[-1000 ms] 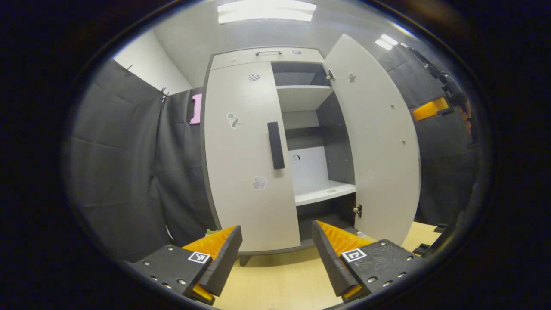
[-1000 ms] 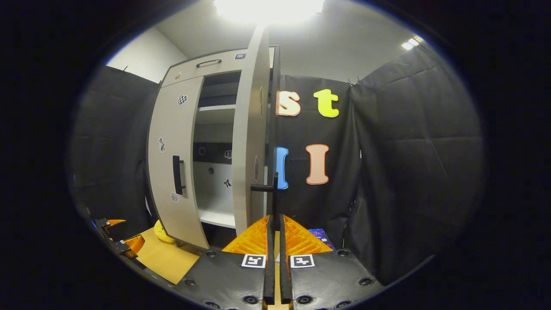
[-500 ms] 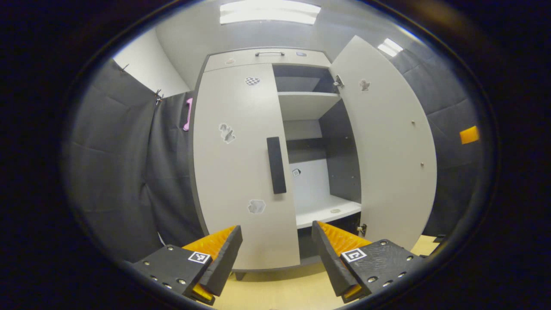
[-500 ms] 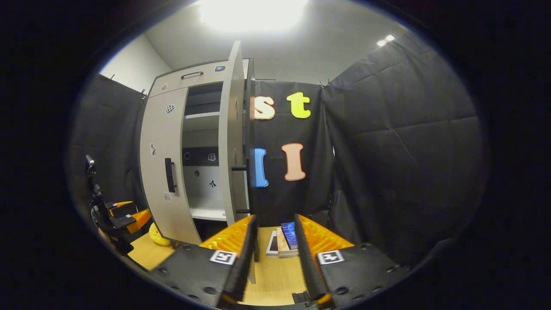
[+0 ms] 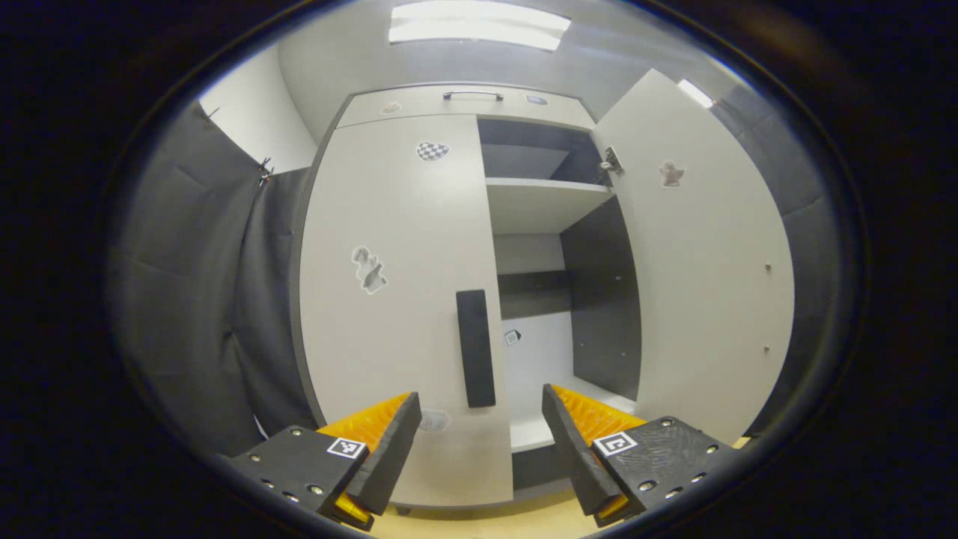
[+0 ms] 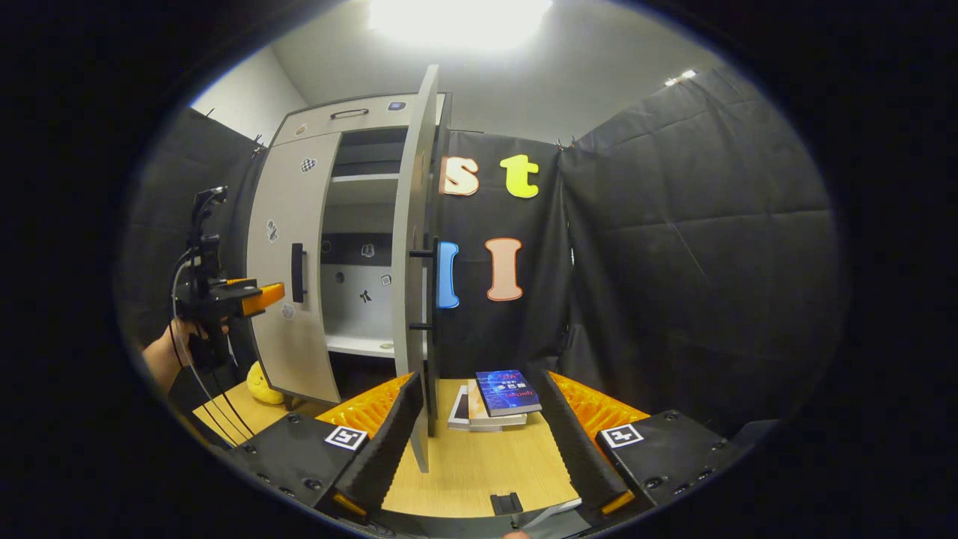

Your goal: Open the right door of the double-door shoe cabinet with the right hand, and open the left door with the left hand.

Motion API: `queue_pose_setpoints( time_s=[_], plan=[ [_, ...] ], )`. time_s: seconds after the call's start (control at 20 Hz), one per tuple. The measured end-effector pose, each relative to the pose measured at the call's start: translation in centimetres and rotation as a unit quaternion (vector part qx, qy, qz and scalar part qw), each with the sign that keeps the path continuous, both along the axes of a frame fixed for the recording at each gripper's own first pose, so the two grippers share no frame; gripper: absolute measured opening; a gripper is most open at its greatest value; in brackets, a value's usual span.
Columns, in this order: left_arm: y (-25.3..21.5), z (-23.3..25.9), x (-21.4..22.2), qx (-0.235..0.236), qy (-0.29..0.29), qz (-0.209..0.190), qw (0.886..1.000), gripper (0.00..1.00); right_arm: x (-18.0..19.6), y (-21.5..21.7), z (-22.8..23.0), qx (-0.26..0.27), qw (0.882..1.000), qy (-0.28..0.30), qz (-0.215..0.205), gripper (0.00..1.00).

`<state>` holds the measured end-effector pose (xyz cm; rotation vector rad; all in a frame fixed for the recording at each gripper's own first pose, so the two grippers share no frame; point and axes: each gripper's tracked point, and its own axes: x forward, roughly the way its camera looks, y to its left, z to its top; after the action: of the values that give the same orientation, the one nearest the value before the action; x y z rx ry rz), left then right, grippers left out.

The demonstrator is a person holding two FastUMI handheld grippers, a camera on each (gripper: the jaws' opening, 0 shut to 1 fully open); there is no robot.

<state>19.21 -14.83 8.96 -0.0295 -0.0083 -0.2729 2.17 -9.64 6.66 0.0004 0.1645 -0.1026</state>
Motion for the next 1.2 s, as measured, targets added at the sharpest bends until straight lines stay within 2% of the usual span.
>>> queue_pose_setpoints(
  time_s=[0.15,0.2,0.25,0.3,0.4,0.45,0.5,0.55,0.6,0.7,0.75,0.9,0.95,1.05,1.15,1.2],
  plan=[
    [0.1,1.0,2.6,-0.010,-0.006,0.006,1.000,0.95,-0.2,-0.3,-0.4,0.002,1.000,0.003,-0.003,0.98],
    [0.0,1.2,3.5,-0.015,-0.005,0.008,1.000,0.94,-0.4,-0.5,-0.6,-0.001,1.000,0.005,-0.004,0.93],
    [-0.1,1.2,4.3,-0.019,0.000,0.007,1.000,0.95,-0.5,-0.7,-0.8,-0.004,1.000,0.007,-0.006,0.93],
    [-0.3,1.2,5.1,-0.023,0.006,0.005,1.000,0.94,-0.7,-0.9,-1.1,-0.007,1.000,0.009,-0.010,0.98],
    [-0.8,1.3,6.6,-0.025,0.009,0.005,1.000,0.95,-0.7,-1.4,-1.5,-0.009,1.000,0.014,-0.013,0.98],
    [-0.9,1.4,7.2,-0.022,0.008,0.006,1.000,0.95,-0.7,-1.5,-1.6,-0.008,1.000,0.017,-0.013,0.93],
    [-1.0,1.5,7.7,-0.019,0.007,0.010,1.000,0.94,-0.8,-1.7,-1.6,-0.006,1.000,0.017,-0.015,0.98],
    [-1.1,1.5,8.1,-0.017,0.008,0.011,1.000,0.94,-0.8,-2.0,-1.6,-0.004,1.000,0.017,-0.018,0.98],
    [-1.2,1.4,8.6,-0.019,0.010,0.013,1.000,0.95,-0.7,-2.2,-1.5,-0.001,1.000,0.016,-0.020,0.93],
    [-1.3,0.8,9.4,-0.023,0.021,0.016,0.999,0.93,-0.6,-2.4,-1.5,0.009,1.000,0.013,-0.022,0.93],
    [-1.4,0.5,9.7,-0.024,0.028,0.017,0.999,0.93,-0.6,-2.5,-1.5,0.013,1.000,0.013,-0.023,0.98],
    [-1.5,-0.3,10.4,-0.027,0.041,0.022,0.999,0.94,-0.6,-2.9,-1.5,0.017,0.999,0.011,-0.027,0.98],
    [-1.5,-0.6,10.5,-0.029,0.046,0.024,0.998,0.87,-0.6,-3.0,-1.7,0.017,0.999,0.013,-0.027,0.98],
    [-1.1,-1.1,10.6,-0.032,0.053,0.034,0.998,0.84,-0.6,-3.0,-1.9,0.020,0.999,0.016,-0.026,0.98],
    [-1.5,-1.1,10.9,-0.034,0.055,0.030,0.997,0.65,-0.5,-2.9,-1.8,0.020,0.999,0.014,-0.023,0.98],
    [-2.0,-0.9,10.5,-0.040,0.054,0.018,0.998,0.64,-0.5,-2.8,-1.7,0.018,1.000,0.013,-0.022,0.93]
  ],
)
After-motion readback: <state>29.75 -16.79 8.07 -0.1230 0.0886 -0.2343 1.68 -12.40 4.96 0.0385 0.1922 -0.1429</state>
